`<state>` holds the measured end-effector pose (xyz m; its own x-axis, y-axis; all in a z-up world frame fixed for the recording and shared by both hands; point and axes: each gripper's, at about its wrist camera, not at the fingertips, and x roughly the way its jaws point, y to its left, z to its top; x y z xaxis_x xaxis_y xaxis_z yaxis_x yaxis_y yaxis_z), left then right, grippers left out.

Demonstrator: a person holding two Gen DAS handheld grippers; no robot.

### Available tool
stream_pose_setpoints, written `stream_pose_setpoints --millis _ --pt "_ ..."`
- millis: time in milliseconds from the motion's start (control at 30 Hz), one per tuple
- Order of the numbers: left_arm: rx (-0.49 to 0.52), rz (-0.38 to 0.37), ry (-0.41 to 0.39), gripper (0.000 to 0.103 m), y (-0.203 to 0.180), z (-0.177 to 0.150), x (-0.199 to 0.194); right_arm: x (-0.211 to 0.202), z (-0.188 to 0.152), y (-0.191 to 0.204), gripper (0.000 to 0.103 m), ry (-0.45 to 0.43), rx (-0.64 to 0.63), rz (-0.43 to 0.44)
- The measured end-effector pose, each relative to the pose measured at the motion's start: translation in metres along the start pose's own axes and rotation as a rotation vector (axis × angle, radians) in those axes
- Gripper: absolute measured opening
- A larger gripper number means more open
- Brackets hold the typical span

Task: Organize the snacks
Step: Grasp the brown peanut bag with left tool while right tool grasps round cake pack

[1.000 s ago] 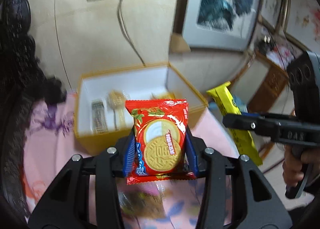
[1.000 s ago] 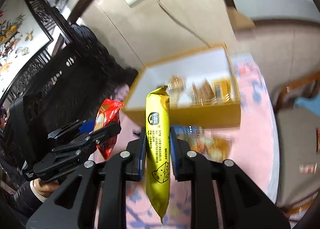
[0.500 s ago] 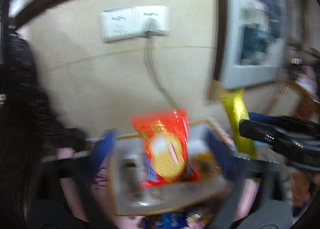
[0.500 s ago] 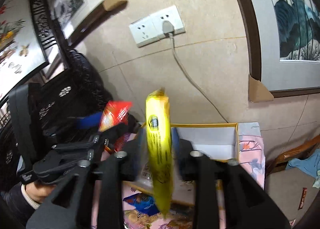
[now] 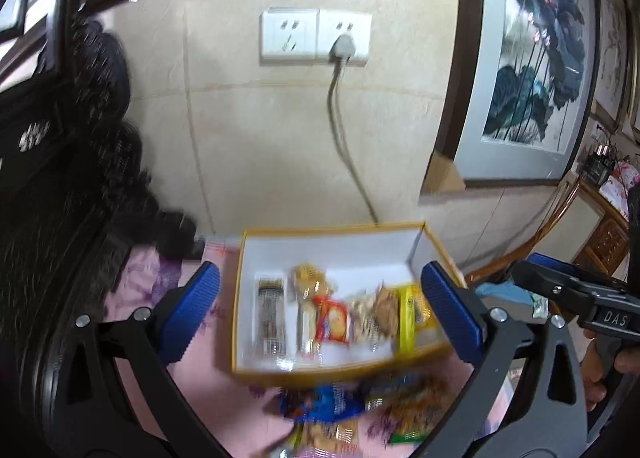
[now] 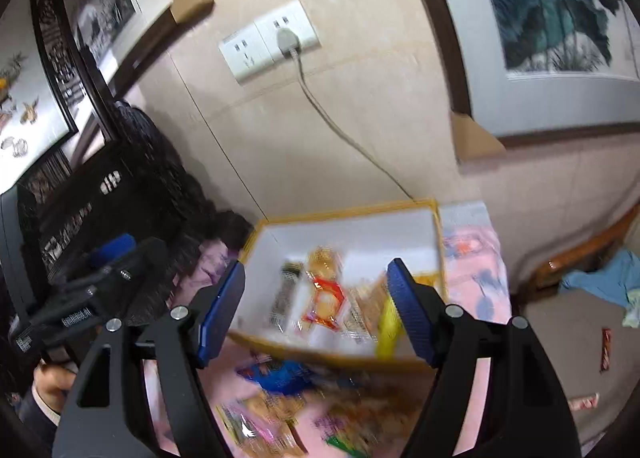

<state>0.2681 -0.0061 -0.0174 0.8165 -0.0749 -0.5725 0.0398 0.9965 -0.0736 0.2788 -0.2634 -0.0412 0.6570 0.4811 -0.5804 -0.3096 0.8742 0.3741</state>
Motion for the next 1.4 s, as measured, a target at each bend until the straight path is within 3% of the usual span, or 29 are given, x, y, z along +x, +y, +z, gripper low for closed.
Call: stream_pose_setpoints --millis 300,400,500,700,1100,1167,1400 --pt "-0.143 0.018 0.236 0.101 0.025 -0.109 -0.007 0.009 -0.105 -0.049 0.074 0.205 0.099 -0.148" --pt "-0.167 0.002 0.317 0.101 0.026 -0.140 -0.010 0.022 -0.130 -0.055 0.072 0.273 0.115 -0.206" --pt "-0.149 -0.008 0.348 0.101 0.020 -0.162 -0.019 0.042 -0.144 -0.058 0.070 0.331 0.137 -0.211" --pt "-0.092 0.013 0.361 0.101 0.013 -0.176 -0.030 0.088 -0.154 -0.055 0.066 0.401 0.113 -0.234" --pt "-0.164 0.060 0.388 0.101 0.035 -0.188 -0.039 0.138 -0.155 -0.063 0.063 0.475 0.135 -0.269" --pt "-0.163 0.063 0.390 0.101 0.036 -0.189 -0.038 0.136 -0.156 -0.064 0.054 0.471 0.124 -0.273" --pt "-0.146 0.060 0.408 0.101 0.035 -0.195 -0.033 0.087 -0.167 -0.066 0.053 0.428 0.173 -0.251"
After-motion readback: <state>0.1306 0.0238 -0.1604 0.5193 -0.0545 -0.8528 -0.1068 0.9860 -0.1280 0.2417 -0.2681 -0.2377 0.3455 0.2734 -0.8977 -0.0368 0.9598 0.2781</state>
